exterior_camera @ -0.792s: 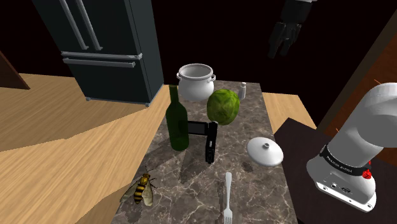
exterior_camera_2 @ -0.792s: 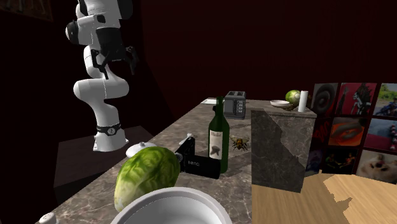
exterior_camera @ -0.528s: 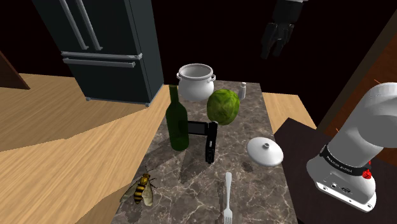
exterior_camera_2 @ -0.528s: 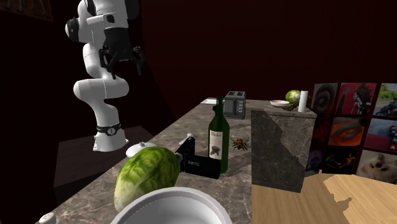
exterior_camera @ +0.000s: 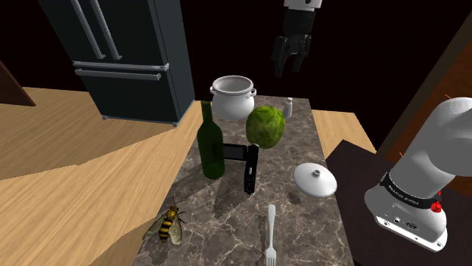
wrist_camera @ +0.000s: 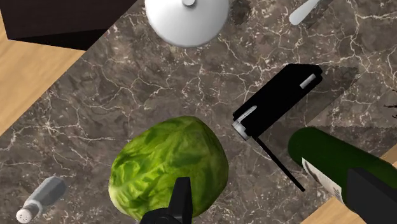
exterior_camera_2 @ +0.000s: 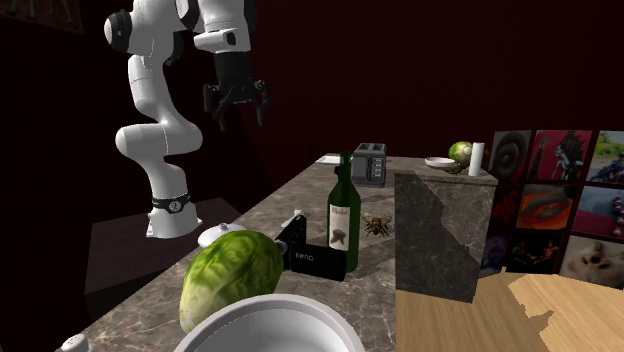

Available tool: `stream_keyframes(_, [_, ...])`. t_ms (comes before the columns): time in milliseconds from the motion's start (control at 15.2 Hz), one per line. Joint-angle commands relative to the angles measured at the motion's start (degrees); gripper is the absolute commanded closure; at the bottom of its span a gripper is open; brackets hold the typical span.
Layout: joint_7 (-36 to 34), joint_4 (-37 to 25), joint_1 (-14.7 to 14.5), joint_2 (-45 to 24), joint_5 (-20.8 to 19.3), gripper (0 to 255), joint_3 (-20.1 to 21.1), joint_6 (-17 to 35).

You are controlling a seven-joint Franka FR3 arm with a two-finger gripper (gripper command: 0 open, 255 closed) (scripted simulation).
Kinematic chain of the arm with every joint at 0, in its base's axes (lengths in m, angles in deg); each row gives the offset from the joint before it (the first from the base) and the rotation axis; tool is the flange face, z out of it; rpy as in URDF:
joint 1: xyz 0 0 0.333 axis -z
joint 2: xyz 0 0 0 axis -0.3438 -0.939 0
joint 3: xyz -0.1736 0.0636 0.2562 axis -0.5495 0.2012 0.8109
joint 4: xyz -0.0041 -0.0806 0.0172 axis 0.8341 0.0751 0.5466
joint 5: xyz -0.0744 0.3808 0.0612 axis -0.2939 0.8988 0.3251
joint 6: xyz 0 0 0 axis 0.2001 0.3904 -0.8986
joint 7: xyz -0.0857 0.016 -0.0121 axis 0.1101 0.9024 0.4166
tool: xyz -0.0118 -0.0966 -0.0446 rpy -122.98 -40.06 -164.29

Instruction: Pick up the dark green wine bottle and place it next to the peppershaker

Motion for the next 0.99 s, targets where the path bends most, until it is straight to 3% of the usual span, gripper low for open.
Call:
stream_keyframes(0, [-2.10, -3.54, -0.66, -4.45, -0.08, 0, 1.92, 0.58])
stream_keyframes(462, [-8.93, -16.92, -2.81, -19.64, -2.81, 0, 7.19, 0.73])
stream_keyframes(924, [-15.88, -34.59, -6.77, -36.58, -8.15, 0, 10.63, -2.53])
